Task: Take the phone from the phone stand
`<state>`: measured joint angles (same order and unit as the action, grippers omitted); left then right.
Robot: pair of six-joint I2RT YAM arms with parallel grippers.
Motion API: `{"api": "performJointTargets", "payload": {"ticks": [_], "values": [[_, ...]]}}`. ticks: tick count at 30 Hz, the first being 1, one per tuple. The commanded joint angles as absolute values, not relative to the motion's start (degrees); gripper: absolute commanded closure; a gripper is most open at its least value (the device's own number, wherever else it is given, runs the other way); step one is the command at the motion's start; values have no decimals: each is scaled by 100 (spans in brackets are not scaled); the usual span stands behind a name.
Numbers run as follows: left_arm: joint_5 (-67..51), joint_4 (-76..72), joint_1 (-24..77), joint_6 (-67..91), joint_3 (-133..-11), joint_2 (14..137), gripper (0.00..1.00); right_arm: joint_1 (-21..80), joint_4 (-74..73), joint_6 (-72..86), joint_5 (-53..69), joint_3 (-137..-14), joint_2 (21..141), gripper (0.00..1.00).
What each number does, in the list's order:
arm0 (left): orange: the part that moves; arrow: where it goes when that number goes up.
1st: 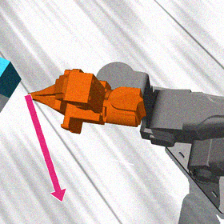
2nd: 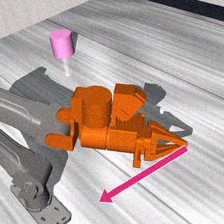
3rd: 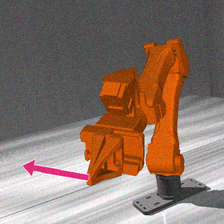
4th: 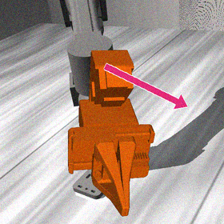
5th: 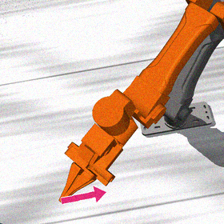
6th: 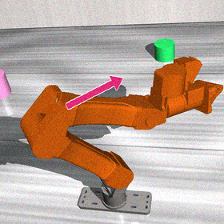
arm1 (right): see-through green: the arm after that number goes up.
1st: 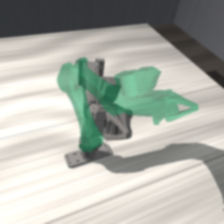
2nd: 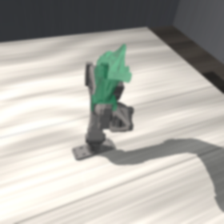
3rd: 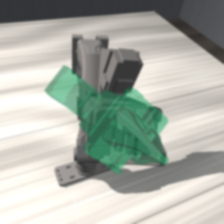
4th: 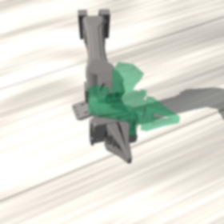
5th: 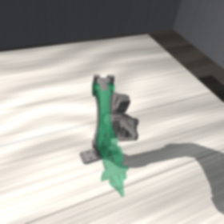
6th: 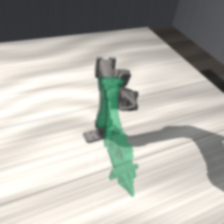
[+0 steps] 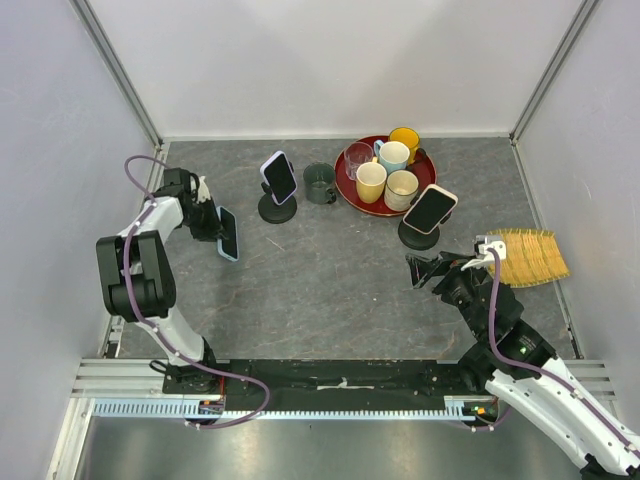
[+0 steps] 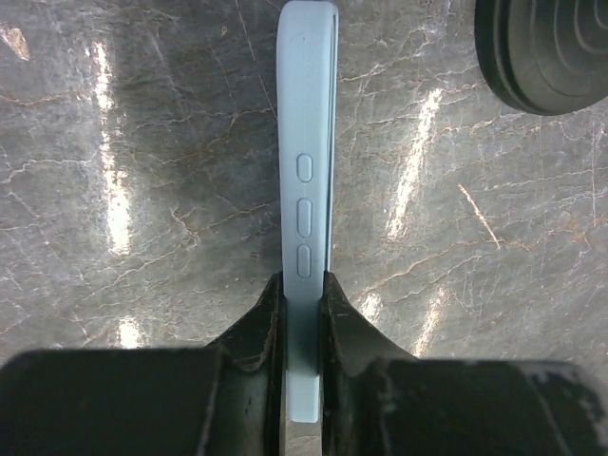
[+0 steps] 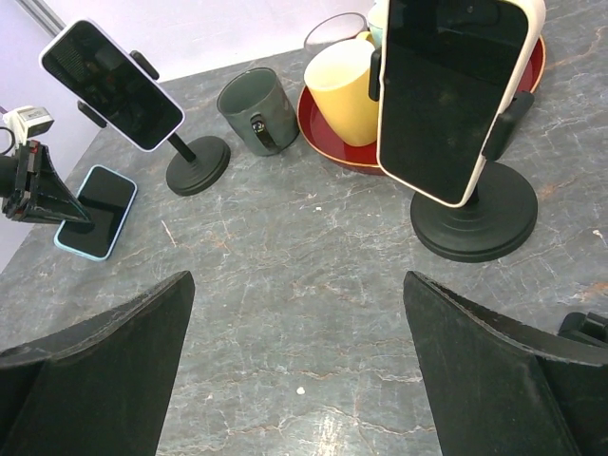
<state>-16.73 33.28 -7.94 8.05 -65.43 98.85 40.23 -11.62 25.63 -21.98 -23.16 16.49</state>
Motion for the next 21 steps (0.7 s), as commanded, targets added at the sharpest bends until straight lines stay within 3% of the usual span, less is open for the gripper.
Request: {"api": "performJointTargets", "payload": {"ticks": [1, 6, 11, 21], "values": [[-1293, 3278, -817, 229, -6697, 10353, 89, 4017, -975, 2496, -2320, -2303, 1670, 2], [-818, 3217, -817, 220, -6592, 10310, 72, 4017, -976, 2487, -2347, -2338, 1801, 2], [-642, 3138, -817, 229, -6627, 10257, 46, 4017, -1055, 2487, -2355, -2426, 1942, 2], [-343, 3208, -826, 448, -6680, 10055, 28, 4017, -1283, 2575, -2514, -2636, 2030, 2]]}}
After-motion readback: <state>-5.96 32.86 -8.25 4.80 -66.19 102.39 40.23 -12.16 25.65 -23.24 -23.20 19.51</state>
